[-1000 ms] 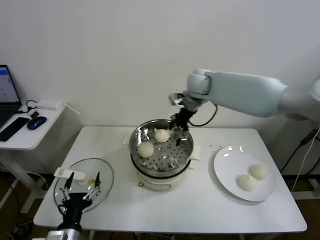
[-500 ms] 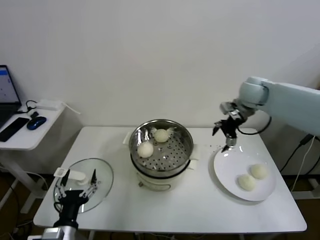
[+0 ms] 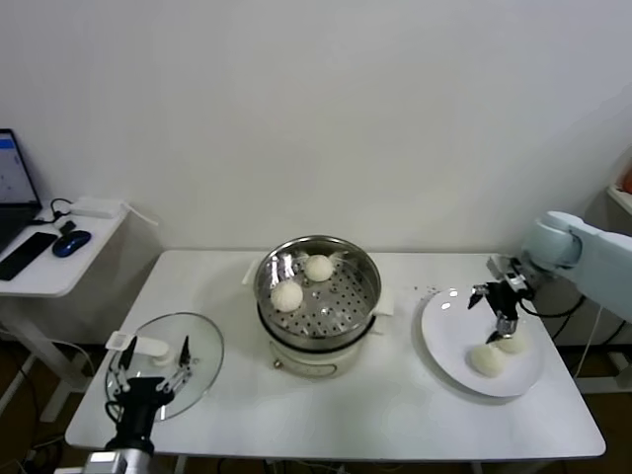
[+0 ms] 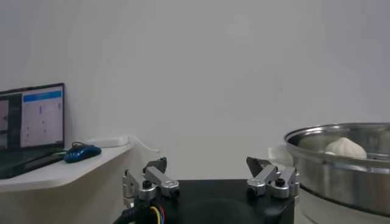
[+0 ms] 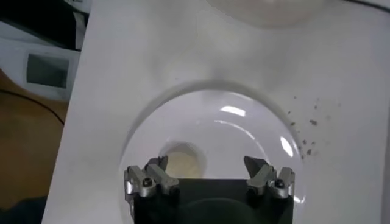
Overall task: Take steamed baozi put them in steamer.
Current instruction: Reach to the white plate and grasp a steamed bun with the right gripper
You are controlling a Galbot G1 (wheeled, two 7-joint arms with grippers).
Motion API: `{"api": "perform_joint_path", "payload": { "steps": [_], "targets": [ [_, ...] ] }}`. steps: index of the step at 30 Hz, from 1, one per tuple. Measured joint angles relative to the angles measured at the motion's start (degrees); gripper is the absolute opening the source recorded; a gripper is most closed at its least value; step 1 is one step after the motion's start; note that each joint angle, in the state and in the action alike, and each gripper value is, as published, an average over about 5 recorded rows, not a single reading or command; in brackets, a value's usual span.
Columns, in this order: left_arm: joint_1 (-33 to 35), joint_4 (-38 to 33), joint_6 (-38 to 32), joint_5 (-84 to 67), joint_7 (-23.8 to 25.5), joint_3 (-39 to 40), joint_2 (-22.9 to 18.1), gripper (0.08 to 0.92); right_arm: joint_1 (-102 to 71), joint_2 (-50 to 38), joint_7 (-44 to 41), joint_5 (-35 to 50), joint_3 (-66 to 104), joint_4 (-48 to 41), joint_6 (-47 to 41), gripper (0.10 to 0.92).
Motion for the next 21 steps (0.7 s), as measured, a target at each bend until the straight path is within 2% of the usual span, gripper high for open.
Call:
{"api": "perform_joint_path", "payload": {
  "steps": [10,21],
  "targets": [
    [0.7,-0.5,-0.1,0.4,0.0,-0.1,-0.2,0.823,-9.5,-0.1,0.3,-6.9,7.8,-2.8,0.9,0.823],
    [0.9,-0.5,-0.2,0.5,-0.1,-0.2,-0.3,0.823,-13.6,1.8,1.2,-9.3,10.9,-5.0,0.6,0.823]
  ]
}}
